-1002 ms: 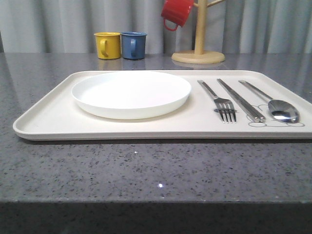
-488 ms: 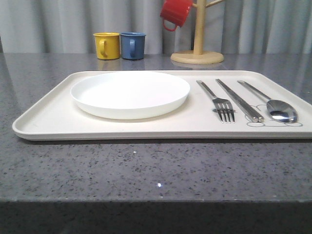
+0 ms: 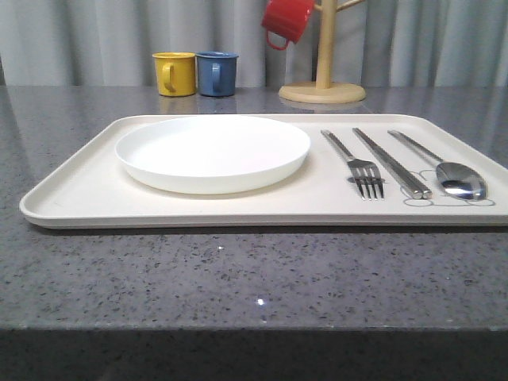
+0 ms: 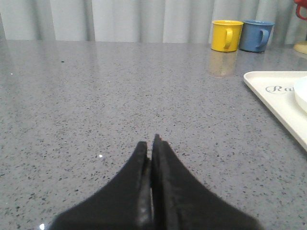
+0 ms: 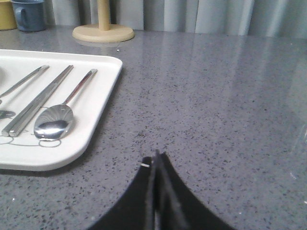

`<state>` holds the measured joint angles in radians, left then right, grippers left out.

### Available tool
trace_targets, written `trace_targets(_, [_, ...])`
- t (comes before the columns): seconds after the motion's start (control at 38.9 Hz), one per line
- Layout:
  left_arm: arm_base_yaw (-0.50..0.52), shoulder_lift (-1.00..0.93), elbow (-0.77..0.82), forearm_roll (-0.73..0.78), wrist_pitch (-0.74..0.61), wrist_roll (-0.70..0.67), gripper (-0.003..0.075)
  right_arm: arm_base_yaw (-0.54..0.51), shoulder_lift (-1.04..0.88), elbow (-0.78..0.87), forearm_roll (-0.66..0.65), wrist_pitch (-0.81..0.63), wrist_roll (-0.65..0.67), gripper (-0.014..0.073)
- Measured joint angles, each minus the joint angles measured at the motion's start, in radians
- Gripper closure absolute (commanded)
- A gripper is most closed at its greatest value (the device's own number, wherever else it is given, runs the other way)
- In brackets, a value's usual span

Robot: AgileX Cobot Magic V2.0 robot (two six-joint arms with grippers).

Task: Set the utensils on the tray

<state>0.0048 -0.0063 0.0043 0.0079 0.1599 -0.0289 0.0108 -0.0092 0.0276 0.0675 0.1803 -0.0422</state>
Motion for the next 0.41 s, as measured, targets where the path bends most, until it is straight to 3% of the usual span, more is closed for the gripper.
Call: trace_targets(0.41, [0.000, 0.000, 0.000, 0.000, 0.000, 0.000, 0.0738, 0.000, 0.000, 0.000, 0.000, 0.000, 0.000, 0.0707])
